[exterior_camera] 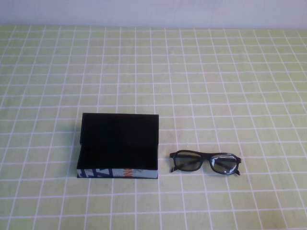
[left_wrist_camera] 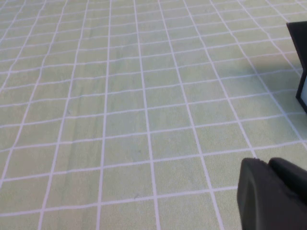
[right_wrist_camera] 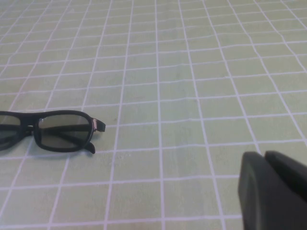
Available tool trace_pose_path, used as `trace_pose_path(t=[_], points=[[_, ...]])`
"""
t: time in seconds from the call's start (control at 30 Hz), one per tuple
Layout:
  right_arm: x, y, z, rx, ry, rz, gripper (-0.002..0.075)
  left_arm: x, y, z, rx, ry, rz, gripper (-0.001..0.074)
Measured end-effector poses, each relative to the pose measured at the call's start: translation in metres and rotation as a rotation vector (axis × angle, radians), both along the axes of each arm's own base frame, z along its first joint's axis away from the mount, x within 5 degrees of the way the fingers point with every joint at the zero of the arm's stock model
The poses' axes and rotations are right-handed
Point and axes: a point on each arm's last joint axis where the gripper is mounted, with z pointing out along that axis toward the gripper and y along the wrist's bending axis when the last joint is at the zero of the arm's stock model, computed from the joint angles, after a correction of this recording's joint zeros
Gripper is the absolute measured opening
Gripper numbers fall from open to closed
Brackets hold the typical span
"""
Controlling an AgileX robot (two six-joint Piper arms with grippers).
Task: Return glasses to glasses case
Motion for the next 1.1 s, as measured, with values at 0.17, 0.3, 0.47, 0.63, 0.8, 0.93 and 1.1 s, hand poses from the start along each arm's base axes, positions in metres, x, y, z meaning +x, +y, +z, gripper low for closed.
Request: trace_pose_path(t=[0.17,0.3,0.47,0.63,0.8,0.93,1.1], points=[[0.000,0.000,0.000,0.000,0.000,0.000,-0.0011,0.000,0.000,0.000,0.000,0.000,0.000,-0.0002],[0.000,0.000,0.000,0.000,0.000,0.000,-0.0011,0.000,0.000,0.000,0.000,0.000,0.000,-0.0002],[0.000,0.001,0.000,0.030,0.000,0.002,-0.0011,0.000,0.000,0.000,0.000,0.000,0.000,-0.0002],[0.000,0.004,0.003,0.157,-0.017,0.004,-0.0011,0.000,0.000,0.000,0.000,0.000,0.000,-0.0002],[0.001,0.006,0.006,0.251,-0.030,0.003,-0.0011,0.000,0.000,0.000,0.000,0.000,0.000,-0.0002],[0.002,0.007,0.013,0.454,-0.079,-0.016,-0.0011,0.000,0.000,0.000,0.000,0.000,0.000,-0.0002],[0.003,0.005,0.022,0.734,-0.135,-0.058,-0.0011,0.000,0.000,0.000,0.000,0.000,0.000,-0.0002]])
